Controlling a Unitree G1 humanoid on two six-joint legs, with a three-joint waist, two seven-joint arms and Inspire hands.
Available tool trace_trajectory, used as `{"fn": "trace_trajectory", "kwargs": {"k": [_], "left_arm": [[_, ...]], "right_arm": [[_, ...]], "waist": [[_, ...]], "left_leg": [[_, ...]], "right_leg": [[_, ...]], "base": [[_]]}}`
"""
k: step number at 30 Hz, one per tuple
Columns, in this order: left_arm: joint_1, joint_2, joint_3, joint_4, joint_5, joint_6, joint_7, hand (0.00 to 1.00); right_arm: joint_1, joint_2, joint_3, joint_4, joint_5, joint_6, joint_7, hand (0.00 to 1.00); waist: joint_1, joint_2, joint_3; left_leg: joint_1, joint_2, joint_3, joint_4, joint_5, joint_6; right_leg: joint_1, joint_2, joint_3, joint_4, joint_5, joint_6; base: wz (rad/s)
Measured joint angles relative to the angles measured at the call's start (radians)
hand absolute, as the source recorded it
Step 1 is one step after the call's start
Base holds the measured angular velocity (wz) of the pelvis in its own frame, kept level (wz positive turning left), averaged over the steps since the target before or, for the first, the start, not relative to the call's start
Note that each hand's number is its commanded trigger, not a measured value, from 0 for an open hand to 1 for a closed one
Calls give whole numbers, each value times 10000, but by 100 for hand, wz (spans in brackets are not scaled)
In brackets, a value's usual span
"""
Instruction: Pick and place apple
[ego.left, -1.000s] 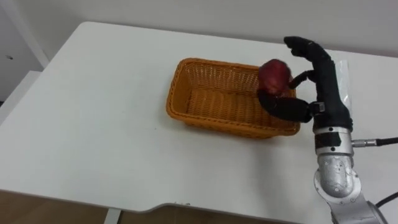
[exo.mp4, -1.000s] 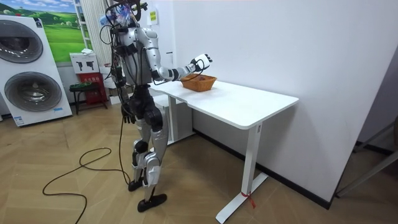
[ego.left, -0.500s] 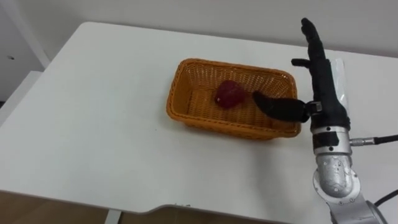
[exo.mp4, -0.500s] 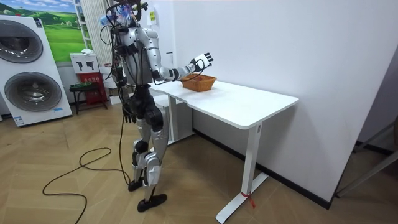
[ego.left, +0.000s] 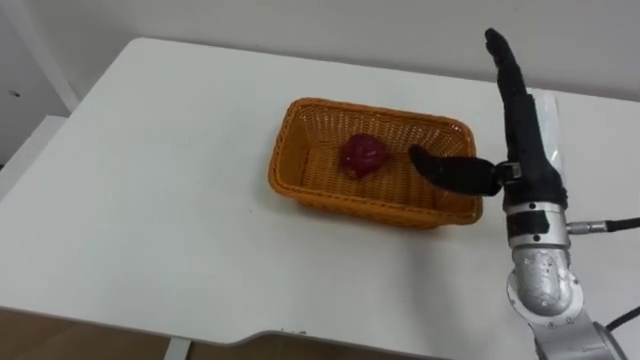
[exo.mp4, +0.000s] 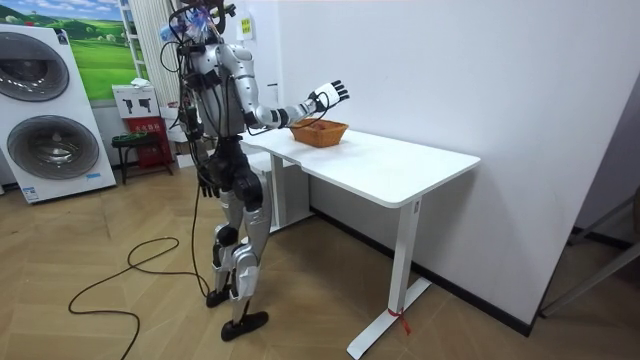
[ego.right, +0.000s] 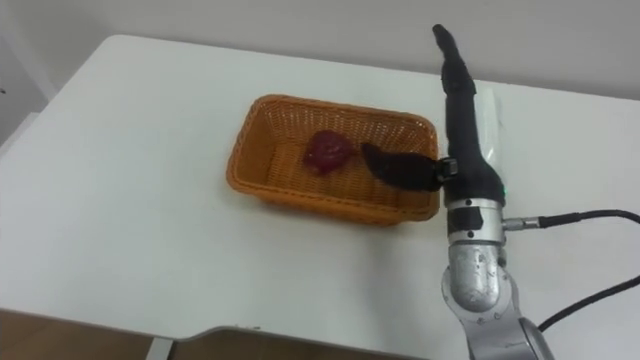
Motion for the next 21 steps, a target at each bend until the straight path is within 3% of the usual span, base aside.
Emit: {"fn": "trace_trajectory", "kwargs": {"k": [4, 7, 13, 16, 19, 21], "left_arm": [[90, 2, 62, -1, 5, -2, 45, 0], [205, 5, 532, -4, 125, -9, 134, 0], [454, -1, 1115, -61, 112, -6, 529, 0], [647, 13, 1247, -253, 108, 11, 731, 0], [669, 2, 1615, -269, 213, 137, 771, 0], [673, 1, 1627, -300, 218, 288, 767, 0]], "right_arm": [[-34, -1, -1256, 1, 174, -30, -1086, 0], [-6, -3, -2355, 1, 289, -142, -1848, 0], [106, -214, -4210, 331, 2267, -231, -3670, 0], [328, -231, -5127, 1600, 3300, -250, -4356, 0], [792, -197, -5741, 3237, 4473, 13, -4751, 0], [1043, -131, -5920, 4176, 5020, 95, -4769, 0]], "waist": [[-138, 22, 8], [-388, 46, -4], [-883, 60, -67], [-1225, -13, -123], [-1365, -42, -174], [-1384, -16, -135]], "left_leg": [[-66, -3, -12, 9, 0, 0], [-69, 3, 17, -1, 0, 0], [-92, 5, 67, -7, 0, 0], [-87, -4, 36, 3, 0, 0], [-45, -2, 31, -9, 0, 0], [42, 4, -24, -13, 0, 0]], "right_leg": [[-10, 0, -85, -1, 0, 1], [-10, 1, -68, -4, 0, 1], [-67, 1, -92, 21, 0, 1], [-27, -3, -117, 32, 1, 1], [-12, 10, 164, 56, 1, 1], [-12, 10, 174, 106, 1, 1]], "base": [[5], [4], [-2], [10], [0], [-15]]}}
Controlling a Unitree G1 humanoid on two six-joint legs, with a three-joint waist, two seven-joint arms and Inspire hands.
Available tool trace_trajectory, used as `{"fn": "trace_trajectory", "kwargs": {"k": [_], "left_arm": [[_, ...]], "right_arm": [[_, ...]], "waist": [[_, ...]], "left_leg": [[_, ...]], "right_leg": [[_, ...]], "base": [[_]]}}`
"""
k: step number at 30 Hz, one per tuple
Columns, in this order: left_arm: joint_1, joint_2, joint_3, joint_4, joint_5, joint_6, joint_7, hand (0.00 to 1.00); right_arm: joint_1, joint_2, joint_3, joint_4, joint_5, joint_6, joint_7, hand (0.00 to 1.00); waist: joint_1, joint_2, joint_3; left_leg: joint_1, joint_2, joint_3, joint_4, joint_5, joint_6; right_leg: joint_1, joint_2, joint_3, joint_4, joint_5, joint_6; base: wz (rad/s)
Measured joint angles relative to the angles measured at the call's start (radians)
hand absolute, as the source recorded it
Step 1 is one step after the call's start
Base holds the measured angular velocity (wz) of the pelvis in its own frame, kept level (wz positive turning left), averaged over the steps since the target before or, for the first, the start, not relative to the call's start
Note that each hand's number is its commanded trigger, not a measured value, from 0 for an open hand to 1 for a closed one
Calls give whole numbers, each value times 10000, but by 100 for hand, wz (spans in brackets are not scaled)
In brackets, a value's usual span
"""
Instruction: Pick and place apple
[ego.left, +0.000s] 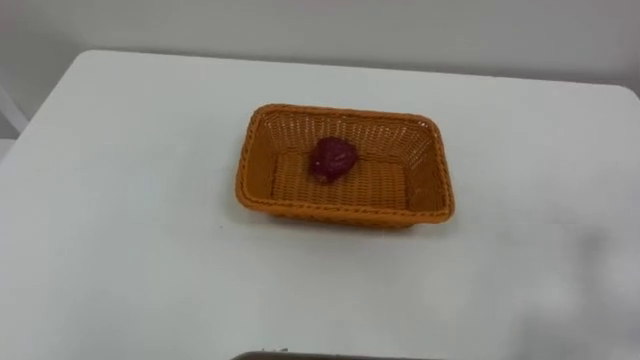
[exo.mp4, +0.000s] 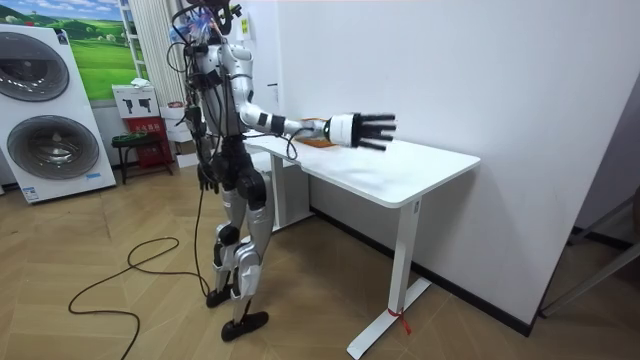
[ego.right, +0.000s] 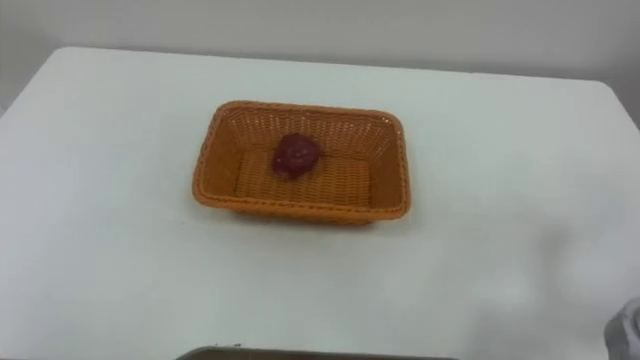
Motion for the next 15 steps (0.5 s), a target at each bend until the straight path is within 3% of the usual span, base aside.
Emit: {"fn": "trace_trajectory", "kwargs": {"k": [5, 7, 9, 11, 15], "left_arm": [[-43, -56, 364, -269, 2, 82, -30, 0], [7, -124, 372, -253, 117, 232, -44, 0], [-5, -86, 372, -345, 242, 223, -60, 0], [-36, -101, 355, -460, 336, 215, -56, 0], [-2, -181, 356, -465, 436, 328, -56, 0]], "right_arm": [[624, 254, -80, 2870, 1573, 249, 271, 0], [697, 411, -197, 3102, 1735, -244, 504, 0], [715, 420, -41, 3762, 1383, -428, 652, 0], [818, 437, 171, 4291, 936, -546, 901, 0], [834, 530, 554, 4816, 83, -553, 1335, 0]], "waist": [[-129, 90, 13], [-112, 174, 33], [-125, 113, -62], [-83, -141, -54], [51, -195, -49]], "left_leg": [[-27, 0, 85, -6, -1, 0], [49, -6, 99, -10, -1, 1], [61, -3, 71, 29, -1, 0], [61, 38, 336, 10, -1, 0], [71, 56, 224, 13, -1, 0]], "right_leg": [[0, -2, 137, 79, 0, 0], [11, 5, 365, 64, 0, 0], [55, 3, 250, 61, 1, -1], [47, 19, 243, 82, 2, -3], [31, 35, 229, 99, 79, 31]], "base": [[-1], [-11], [12], [27], [3]]}}
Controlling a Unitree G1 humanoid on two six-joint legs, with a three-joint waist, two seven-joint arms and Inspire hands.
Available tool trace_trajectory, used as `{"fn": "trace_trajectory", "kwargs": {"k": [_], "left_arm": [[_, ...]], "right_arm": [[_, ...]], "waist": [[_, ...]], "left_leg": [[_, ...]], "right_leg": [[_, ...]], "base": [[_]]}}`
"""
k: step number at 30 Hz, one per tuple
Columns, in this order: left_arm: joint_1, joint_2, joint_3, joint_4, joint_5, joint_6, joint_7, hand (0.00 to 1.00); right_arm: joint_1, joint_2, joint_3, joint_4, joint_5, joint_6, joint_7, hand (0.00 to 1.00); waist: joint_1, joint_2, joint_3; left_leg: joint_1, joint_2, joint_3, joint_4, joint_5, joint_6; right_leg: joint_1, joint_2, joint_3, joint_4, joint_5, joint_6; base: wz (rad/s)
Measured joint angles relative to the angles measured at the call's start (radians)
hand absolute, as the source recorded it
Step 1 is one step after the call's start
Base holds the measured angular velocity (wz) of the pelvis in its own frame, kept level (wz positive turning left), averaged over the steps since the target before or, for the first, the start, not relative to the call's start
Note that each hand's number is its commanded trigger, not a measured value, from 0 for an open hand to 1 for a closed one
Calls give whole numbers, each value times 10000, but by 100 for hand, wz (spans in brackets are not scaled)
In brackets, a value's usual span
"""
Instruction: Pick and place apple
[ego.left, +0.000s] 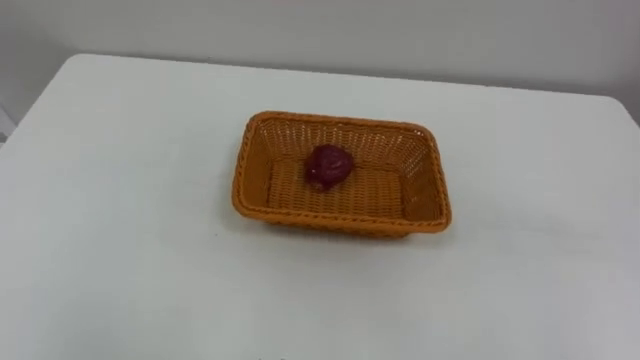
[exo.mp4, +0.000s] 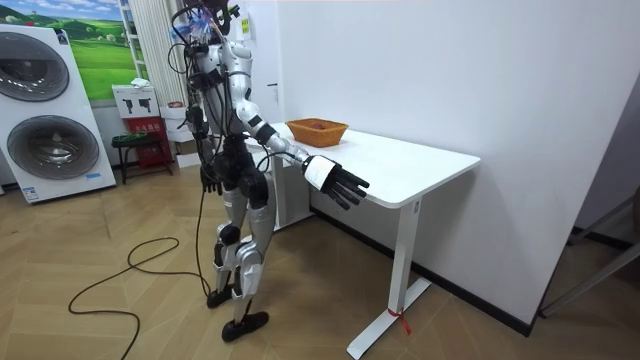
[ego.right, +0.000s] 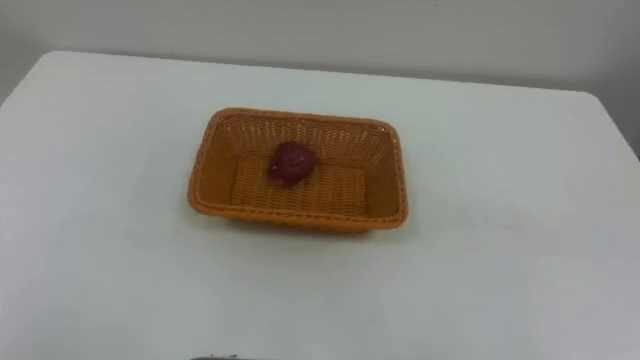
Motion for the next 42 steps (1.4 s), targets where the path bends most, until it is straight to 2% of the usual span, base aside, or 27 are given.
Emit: {"fn": "trace_trajectory", "kwargs": {"k": [4, 6, 8, 9, 11, 13, 14, 15, 16, 18, 19, 21, 23, 26, 28, 31, 33, 36, 38, 42], "left_arm": [[-5, 30, -33, 19, 68, 54, 26, 0], [-26, 44, -41, 28, 63, 47, 52, 0], [-89, 30, -43, 216, 58, 67, 70, 0], [-85, 3, -45, 238, 32, 88, 72, 0], [-177, -213, -41, 335, 25, 116, 70, 0], [-183, -288, -26, 335, 20, 105, 59, 0], [-218, -207, 22, 297, 16, 87, 72, 0], [-244, -132, 22, 273, 13, 53, 73, 0], [-275, -5, 12, 215, -51, -29, 93, 0], [-286, 74, 3, 208, -293, -143, 115, 0], [-289, 72, -28, 240, -453, -203, 111, 0], [-286, 78, -33, 395, -556, -384, 106, 0], [-280, 103, -17, 407, -548, -409, 104, 0], [-202, 97, -12, 411, -550, -407, 47, 0], [-168, 98, -8, 388, -537, -389, 43, 0], [-31, 63, -9, 400, -526, -377, -7, 0], [12, 8, -10, 400, -494, -354, -60, 0], [-8, -5, -7, 399, -449, -354, -70, 0], [-8, -51, -13, 412, -416, -333, -110, 0], [-1, -166, -5, 433, -405, -328, -240, 0]], "right_arm": [[3, -28, 627, 373, -865, -32, 448, 0], [12, -57, 990, 981, -1077, 189, 472, 0], [147, -23, 1583, 2198, -1072, 1351, 1086, 0], [117, 176, 1705, 2390, -1057, 1583, 1157, 0], [158, 821, 1760, 2875, -873, 2134, 1349, 0], [58, 925, 1579, 2873, -432, 2297, 1359, 0], [-70, 918, 1347, 2854, -324, 2305, 1347, 0], [-127, 905, 1275, 2814, -257, 2303, 1329, 0], [-258, 861, 1184, 2619, 2, 2293, 1256, 0], [-383, 775, 1031, 1927, 624, 2277, 967, 0], [-426, 677, 1031, 1313, 900, 2191, 742, 0], [-537, 605, 819, 219, 1049, 1965, 382, 0], [-629, 497, 566, -855, 1061, 1440, -155, 0], [-830, 170, 264, -1431, 1335, 1075, -537, 0], [-804, 20, 266, -1421, 1792, 1066, -572, 0], [-628, 37, 283, -708, 2125, 1122, -479, 0], [-500, 92, 284, -307, 2280, 1163, -398, 0], [-369, 281, 499, 776, 2329, 1289, 3, 0], [-87, 440, 896, 1557, 2341, 1433, 401, 0], [154, 715, 1061, 2506, 2395, 1597, 963, 0]], "waist": [[27, 14, 4], [106, 37, 8], [277, 223, 64], [302, 320, 94], [259, 704, 268], [198, 1052, 277], [177, 1087, 284], [164, 1052, 269], [53, 921, 266], [-66, 674, 200], [-64, 521, 173], [-67, 382, 175], [-87, 288, 169], [-89, 313, 154], [-84, 368, 143], [-127, 431, 115], [-123, 521, 51], [-148, 623, 69], [-142, 606, 63], [-104, 559, 99]], "left_leg": [[99, 76, -44, -9, 0, 0], [116, 89, 49, -16, 0, 0], [148, 87, 152, -49, 0, 0], [146, 87, 176, -61, -1, 1], [111, 73, 436, -92, -1, 2], [-29, -35, 647, -112, -1, 4], [-115, -79, 670, -115, 5, 15], [-156, -82, 670, -118, 5, 15], [-203, -69, 676, -113, 12, 25], [-204, -39, 705, -109, 12, 25], [-179, -27, 748, -88, 12, 25], [-186, -24, 783, -13, 10, 27], [-245, 2, 766, 45, -22, 66], [-485, -16, 619, 169, -36, 93], [-607, -10, 580, 269, -29, 86], [-577, -14, 494, 256, -4, 62], [-536, -14, 502, 252, -5, 63], [-530, -15, 507, 251, -4, 64], [-531, -10, 505, 246, -5, 64], [-533, -12, 510, 249, -8, 65]], "right_leg": [[27, -5, 60, -6, 83, -2], [50, 6, 116, -8, 149, -2], [14, 4, 300, -12, 150, -1], [1, 4, 330, -13, 150, -1], [-80, -25, 347, -22, 148, 2], [-231, -74, 349, -7, 121, 45], [-349, -122, 346, 13, 38, 157], [-393, -124, 334, 12, 14, 164], [-422, -113, 289, 11, -6, 162], [-419, -76, 297, 8, -17, 151], [-392, -59, 352, -1, -17, 149], [-385, -54, 426, -2, -16, 146], [-390, -30, 441, -21, 4, 114], [-503, -41, 468, -8, 30, 82], [-571, -36, 440, -8, 41, 64], [-493, -31, 308, -10, 44, 57], [-461, -33, 299, -1, 44, 58], [-445, -36, 294, -7, 42, 58], [-444, -31, 290, 4, 37, 56], [-444, -31, 314, -3, 37, 55]], "base": [[-5], [-16], [-21], [-19], [-21], [-34], [-31], [-14], [0], [2], [-10], [-7], [3], [8], [6], [10], [3], [0], [0], [0]]}}
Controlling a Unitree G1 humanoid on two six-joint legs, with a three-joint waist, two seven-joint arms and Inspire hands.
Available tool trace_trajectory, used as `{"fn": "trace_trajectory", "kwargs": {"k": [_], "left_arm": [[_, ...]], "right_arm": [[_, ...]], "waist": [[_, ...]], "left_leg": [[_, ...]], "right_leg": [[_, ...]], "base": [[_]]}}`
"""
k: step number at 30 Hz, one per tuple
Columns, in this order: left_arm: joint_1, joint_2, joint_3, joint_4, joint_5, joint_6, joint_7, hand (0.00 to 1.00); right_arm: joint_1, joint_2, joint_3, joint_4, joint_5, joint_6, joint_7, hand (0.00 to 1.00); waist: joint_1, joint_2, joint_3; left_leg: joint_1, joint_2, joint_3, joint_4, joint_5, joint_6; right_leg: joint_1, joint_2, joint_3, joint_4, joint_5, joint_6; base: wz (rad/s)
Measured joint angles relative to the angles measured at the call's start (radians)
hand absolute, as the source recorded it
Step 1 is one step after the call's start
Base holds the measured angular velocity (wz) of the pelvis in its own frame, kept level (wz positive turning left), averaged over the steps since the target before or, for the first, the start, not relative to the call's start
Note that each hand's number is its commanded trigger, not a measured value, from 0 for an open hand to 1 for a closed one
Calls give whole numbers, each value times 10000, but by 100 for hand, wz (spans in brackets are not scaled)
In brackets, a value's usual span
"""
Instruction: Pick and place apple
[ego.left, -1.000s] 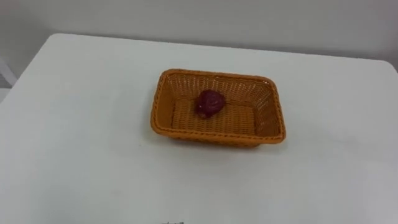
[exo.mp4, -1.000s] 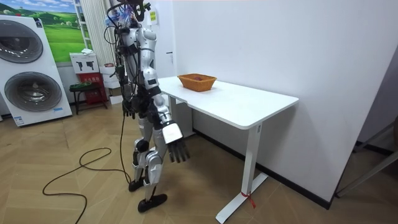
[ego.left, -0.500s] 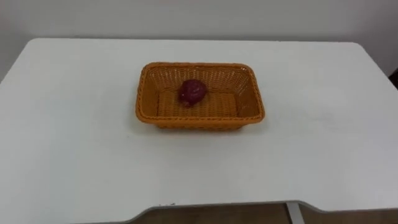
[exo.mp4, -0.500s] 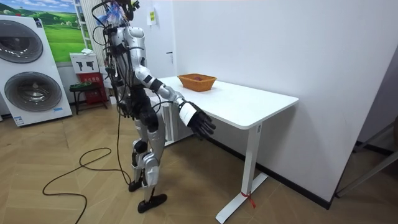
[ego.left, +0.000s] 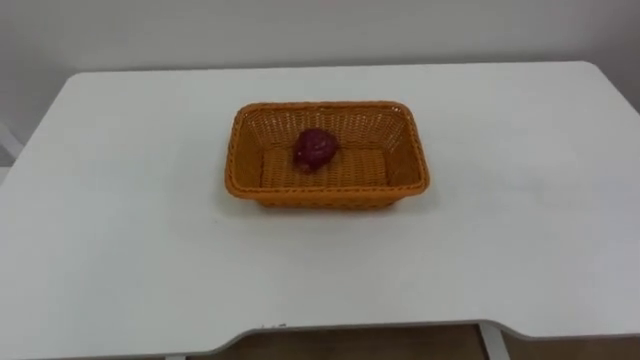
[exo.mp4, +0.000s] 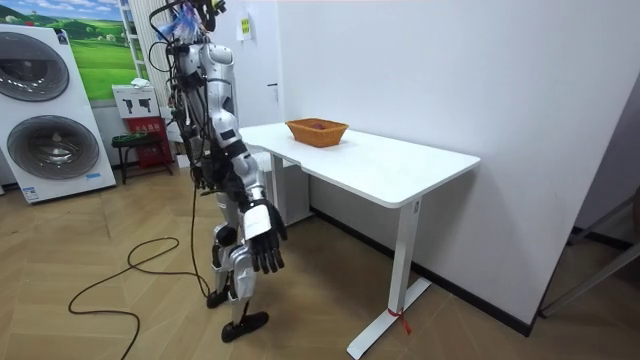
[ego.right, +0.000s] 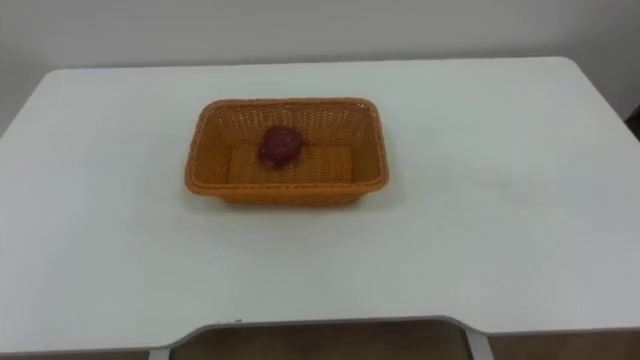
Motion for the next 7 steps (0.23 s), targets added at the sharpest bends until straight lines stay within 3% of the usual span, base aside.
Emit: {"fn": "trace_trajectory", "kwargs": {"k": [7], "left_arm": [[-43, -40, -4, 47, -78, 168, -375, 0]], "right_arm": [[27, 54, 52, 868, 302, 558, 858, 0]], "waist": [[-1, 36, 10]], "left_leg": [[6, 5, 29, 44, -9, 9]], "right_leg": [[-15, -7, 25, 39, 2, -2]], "base": [[0]]}}
